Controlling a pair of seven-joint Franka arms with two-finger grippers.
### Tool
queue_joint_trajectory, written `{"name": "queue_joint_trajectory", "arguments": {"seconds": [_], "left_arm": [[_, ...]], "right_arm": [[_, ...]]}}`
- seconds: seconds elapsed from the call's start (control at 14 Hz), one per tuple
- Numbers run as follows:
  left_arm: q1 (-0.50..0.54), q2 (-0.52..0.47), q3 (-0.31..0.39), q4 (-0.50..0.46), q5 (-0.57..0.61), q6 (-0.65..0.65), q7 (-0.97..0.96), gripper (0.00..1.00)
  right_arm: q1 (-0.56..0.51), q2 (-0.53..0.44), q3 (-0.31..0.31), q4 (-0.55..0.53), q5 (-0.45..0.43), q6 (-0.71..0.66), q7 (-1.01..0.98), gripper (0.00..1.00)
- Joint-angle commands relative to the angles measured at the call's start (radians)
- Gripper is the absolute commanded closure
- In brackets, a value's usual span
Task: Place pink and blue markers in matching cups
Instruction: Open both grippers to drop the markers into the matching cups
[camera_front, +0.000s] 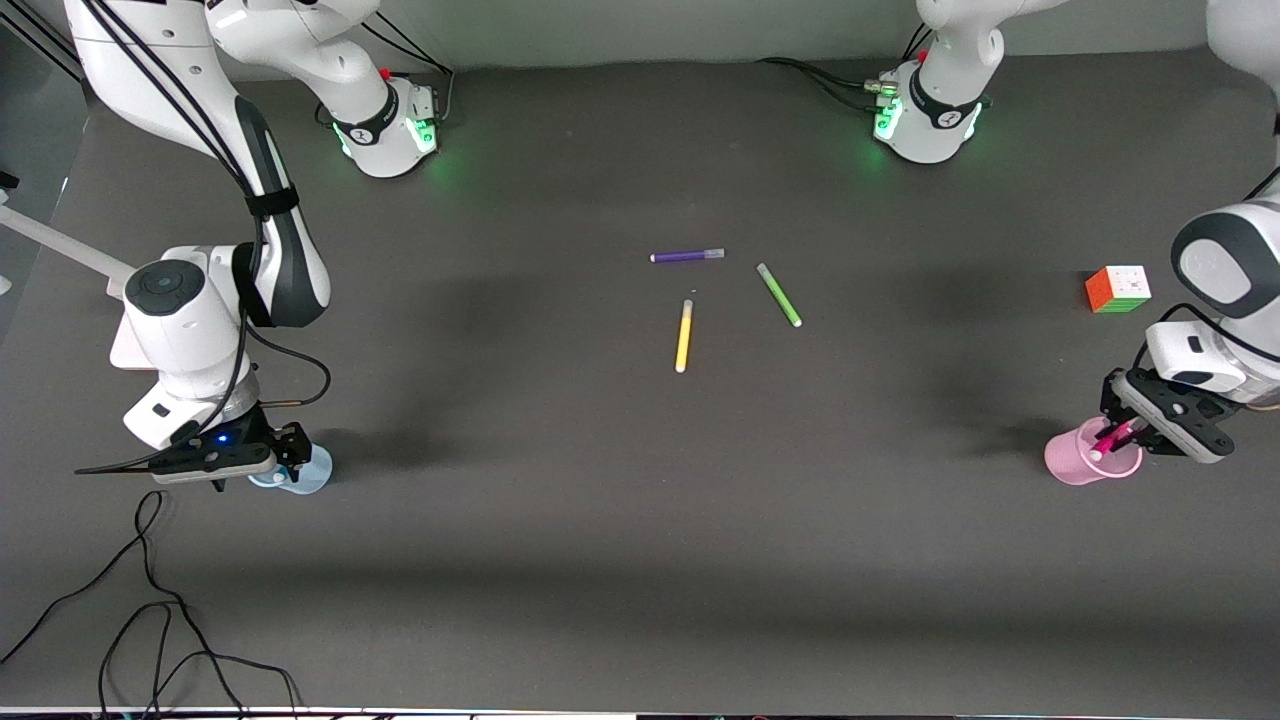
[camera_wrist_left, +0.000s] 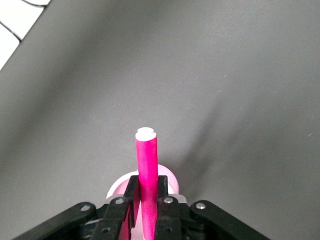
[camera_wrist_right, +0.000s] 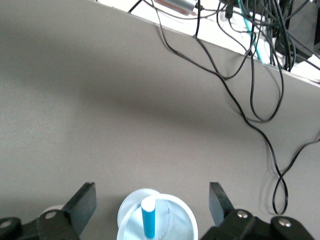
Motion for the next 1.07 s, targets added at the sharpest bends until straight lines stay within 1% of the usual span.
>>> {"name": "queue_joint_trajectory", "arguments": {"seconds": [0.0, 0.14, 0.29, 0.43, 0.5, 0.64, 0.71, 0.79, 0.93, 1.0], "left_arm": [[0.035, 0.035, -0.014, 0.005, -0.172, 0.031, 0.247, 1.00], [0.043, 0.059, -0.014, 0.011, -0.262, 0.031, 0.359, 1.00], [0.048, 0.075, -0.014, 0.023, -0.306, 0.028, 0.413, 1.00], [0.049, 0.081, -0.015, 0.023, -0.326, 0.023, 0.437, 1.00], [0.049, 0.086, -0.015, 0.029, -0.361, 0.023, 0.491, 1.00], [0.054, 0.104, -0.015, 0.040, -0.446, 0.019, 0.600, 1.00], [0.074, 0.121, -0.017, 0.046, -0.464, 0.016, 0.627, 1.00], [0.078, 0.127, -0.019, 0.048, -0.466, 0.013, 0.632, 1.00], [0.078, 0.127, -0.019, 0.055, -0.467, -0.001, 0.634, 1.00], [0.078, 0.129, -0.019, 0.062, -0.466, -0.006, 0.641, 0.55]], "right_arm": [[0.008, -0.058, 0.018, 0.085, 0.023, -0.212, 0.006, 0.00], [0.008, -0.098, 0.046, 0.135, 0.082, -0.346, 0.004, 0.00], [0.004, -0.153, 0.076, 0.162, 0.085, -0.470, 0.006, 0.00], [-0.020, -0.223, 0.127, 0.179, 0.085, -0.575, 0.007, 0.00], [-0.057, -0.260, 0.173, 0.188, 0.086, -0.630, 0.007, 0.00], [-0.223, -0.329, 0.346, 0.208, 0.088, -0.737, 0.009, 0.00], [-0.292, -0.368, 0.424, 0.214, 0.097, -0.768, 0.009, 0.00], [-0.324, -0.404, 0.454, 0.217, 0.100, -0.797, 0.007, 0.00], [-0.330, -0.446, 0.460, 0.235, 0.100, -0.848, 0.007, 0.00], [-0.342, -0.448, 0.461, 0.264, 0.103, -0.889, 0.006, 0.00]]}}
